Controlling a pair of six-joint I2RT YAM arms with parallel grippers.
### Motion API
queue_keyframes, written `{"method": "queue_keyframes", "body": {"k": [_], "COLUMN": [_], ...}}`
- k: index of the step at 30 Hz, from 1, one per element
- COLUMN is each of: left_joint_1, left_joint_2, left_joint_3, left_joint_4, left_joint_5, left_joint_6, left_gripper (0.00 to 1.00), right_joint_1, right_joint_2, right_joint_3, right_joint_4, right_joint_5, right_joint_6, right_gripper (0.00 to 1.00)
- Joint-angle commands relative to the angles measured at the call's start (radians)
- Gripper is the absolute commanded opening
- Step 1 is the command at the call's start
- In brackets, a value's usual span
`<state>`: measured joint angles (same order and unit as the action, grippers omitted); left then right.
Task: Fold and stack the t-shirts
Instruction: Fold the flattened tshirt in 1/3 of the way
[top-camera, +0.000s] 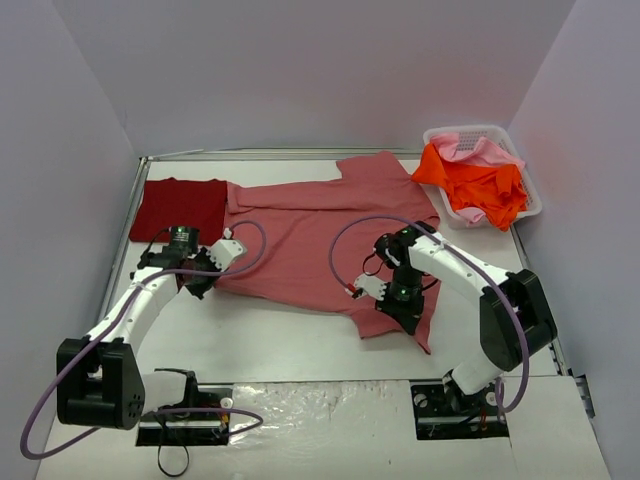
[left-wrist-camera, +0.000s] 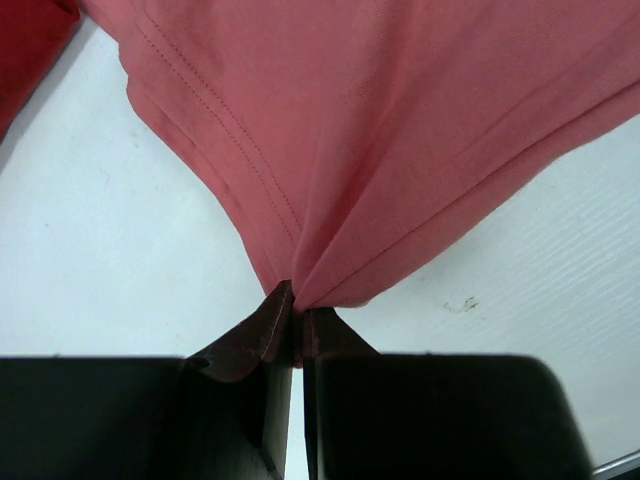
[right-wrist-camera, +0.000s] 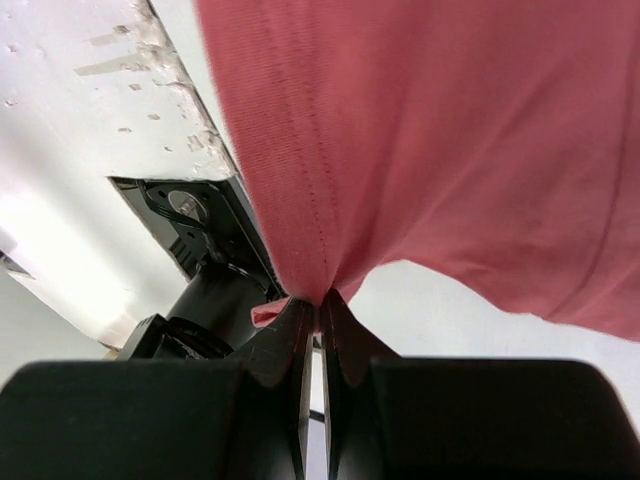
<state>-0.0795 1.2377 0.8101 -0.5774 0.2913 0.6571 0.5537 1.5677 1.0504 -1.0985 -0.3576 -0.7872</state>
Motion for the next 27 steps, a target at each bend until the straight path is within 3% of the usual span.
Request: {"method": "queue_keyframes", "body": {"k": [1,12,27], "left_joint_1": [-0.003,-0.005,-0.017], "left_joint_2": [-0.041,-0.049,0.181], "left_joint_3": [-0.015,0.041,0.259], "left_joint_4": [-0.016,-0.015,-0.036], "left_joint_5": [-0.034,-0.003,-0.034], "left_joint_6": [0.035,-0.013,0.010], "left_gripper": [0.02,0.03,0.02], "right_joint_1": [-0.063,-0.190,-0.273], "right_joint_2": [-0.018,0.070,0.399], "right_joint_3": [0.046,0.221,0.629], "right_joint_4": [-0.078,-0.052,-0.086], "right_joint_5": [0.019,0.109,0.195], "right_joint_6": [-0.038,-0.057,-0.064], "right_gripper": [0.00,0.00,0.00]}}
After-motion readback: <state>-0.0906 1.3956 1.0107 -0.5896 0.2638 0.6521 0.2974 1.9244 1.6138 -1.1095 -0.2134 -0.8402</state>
